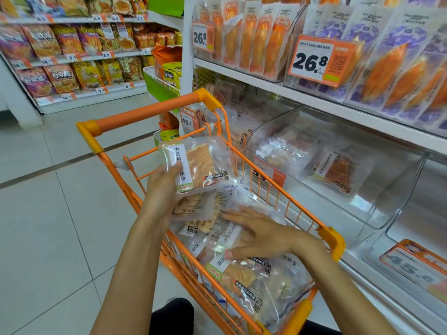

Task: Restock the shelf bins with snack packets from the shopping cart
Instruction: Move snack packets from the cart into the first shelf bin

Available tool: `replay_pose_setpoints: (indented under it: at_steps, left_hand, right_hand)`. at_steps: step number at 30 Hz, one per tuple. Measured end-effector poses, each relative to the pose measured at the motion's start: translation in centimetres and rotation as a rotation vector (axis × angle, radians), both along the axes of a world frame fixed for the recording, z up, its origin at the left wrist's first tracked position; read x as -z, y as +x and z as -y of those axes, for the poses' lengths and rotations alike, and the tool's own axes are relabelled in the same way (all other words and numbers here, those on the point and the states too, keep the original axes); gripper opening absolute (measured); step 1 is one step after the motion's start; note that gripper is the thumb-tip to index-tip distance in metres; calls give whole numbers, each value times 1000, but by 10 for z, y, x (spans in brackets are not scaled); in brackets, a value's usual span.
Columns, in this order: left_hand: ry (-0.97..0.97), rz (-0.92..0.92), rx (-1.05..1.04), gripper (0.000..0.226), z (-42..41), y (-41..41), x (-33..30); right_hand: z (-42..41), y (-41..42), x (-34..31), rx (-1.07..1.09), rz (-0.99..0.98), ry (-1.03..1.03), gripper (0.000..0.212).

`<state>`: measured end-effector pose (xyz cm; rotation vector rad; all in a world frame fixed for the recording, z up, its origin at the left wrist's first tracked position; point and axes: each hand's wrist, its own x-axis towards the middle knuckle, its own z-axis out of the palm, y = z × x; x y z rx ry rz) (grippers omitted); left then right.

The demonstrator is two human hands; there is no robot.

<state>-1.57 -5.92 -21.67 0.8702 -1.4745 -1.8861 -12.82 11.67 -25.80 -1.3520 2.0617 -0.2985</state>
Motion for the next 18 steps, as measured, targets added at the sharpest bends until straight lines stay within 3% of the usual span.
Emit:
replay_pose_setpoints:
  at_steps: [3,6,11,15,18]
  left_hand:
    - [21,-15,-11,18,-2,-1,1]
    - [65,7,7,19,-6,-2,1]
    - [100,12,65,30,-9,-3,-1]
    - [112,-16,78,32,-11,-6,0]
    - [81,37,106,36,-16,-10,2]
  right_hand:
    - [-9,1,-6,3,-167,78,95]
    - [-16,-4,-10,51,-280,-4,81]
    - [-36,-21,-21,179,86,-397,17]
    - [-45,-26,-38,503,443,-706,13]
    - [-43,-31,-39,661,583,-757,11]
